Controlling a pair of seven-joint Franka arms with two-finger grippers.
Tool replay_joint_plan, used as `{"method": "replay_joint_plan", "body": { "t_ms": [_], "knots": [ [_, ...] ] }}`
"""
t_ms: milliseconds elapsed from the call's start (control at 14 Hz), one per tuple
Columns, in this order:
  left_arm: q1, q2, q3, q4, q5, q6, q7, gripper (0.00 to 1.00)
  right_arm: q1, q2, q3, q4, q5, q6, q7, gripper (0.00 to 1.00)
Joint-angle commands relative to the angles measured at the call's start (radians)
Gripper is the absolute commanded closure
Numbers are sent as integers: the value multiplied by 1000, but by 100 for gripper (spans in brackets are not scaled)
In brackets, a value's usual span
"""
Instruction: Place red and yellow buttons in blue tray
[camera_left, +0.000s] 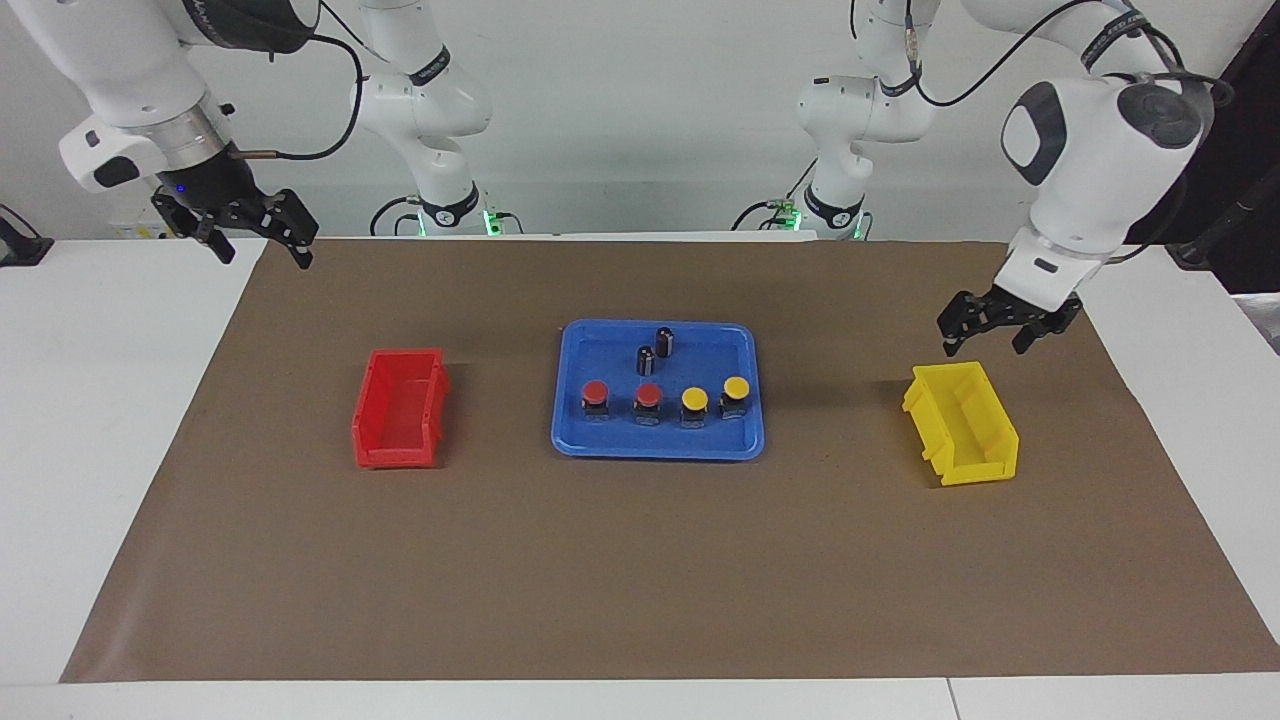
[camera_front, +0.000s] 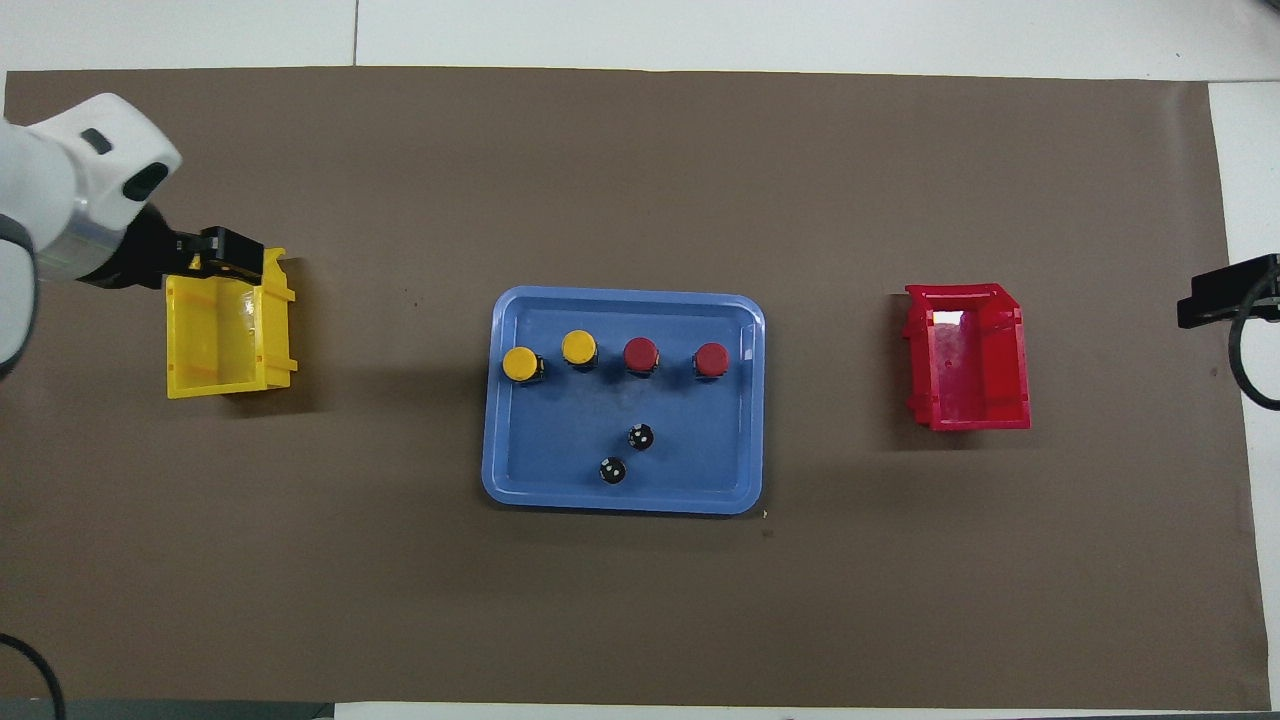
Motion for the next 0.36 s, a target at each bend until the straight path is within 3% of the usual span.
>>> {"method": "replay_joint_plan", "body": {
  "t_ms": [0, 286],
  "knots": [
    [22, -40, -6, 1, 2, -39, 22, 0, -6, 5, 5, 11, 4, -6, 13, 0],
    [20, -73, -9, 8, -33, -74, 69, 0, -6, 5, 5, 11, 6, -6, 13, 0]
  ]
}}
